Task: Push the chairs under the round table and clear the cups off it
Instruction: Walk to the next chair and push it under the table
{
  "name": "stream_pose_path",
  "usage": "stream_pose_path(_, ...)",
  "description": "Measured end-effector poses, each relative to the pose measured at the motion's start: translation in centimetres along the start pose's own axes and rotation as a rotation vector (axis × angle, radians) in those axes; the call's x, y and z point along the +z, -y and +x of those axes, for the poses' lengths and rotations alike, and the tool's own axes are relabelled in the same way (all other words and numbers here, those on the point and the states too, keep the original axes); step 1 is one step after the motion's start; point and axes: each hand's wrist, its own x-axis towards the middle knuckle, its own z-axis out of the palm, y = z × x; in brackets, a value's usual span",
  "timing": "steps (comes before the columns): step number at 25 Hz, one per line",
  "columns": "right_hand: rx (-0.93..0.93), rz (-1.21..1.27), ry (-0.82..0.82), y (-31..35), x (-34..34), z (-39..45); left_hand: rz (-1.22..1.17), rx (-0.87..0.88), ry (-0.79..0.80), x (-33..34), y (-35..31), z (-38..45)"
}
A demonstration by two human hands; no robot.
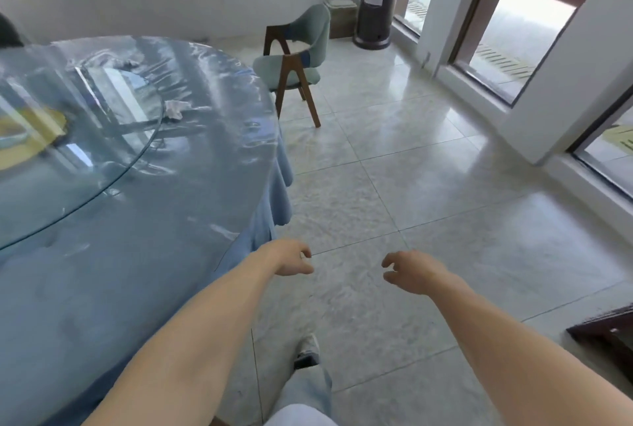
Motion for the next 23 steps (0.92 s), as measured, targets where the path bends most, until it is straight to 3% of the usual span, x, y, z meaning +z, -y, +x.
stream_pose_path(12,0.023,0.031,-0.052,1.0,-13.4,16.9,-0.020,0.012,0.007,-15.7,4.5,15.2)
stream_pose_path(23,-0.013,0.051,-0.013,-6.6,-23.8,34.9,-0.003,-0.003,-0.011,-27.7,0.0,31.7)
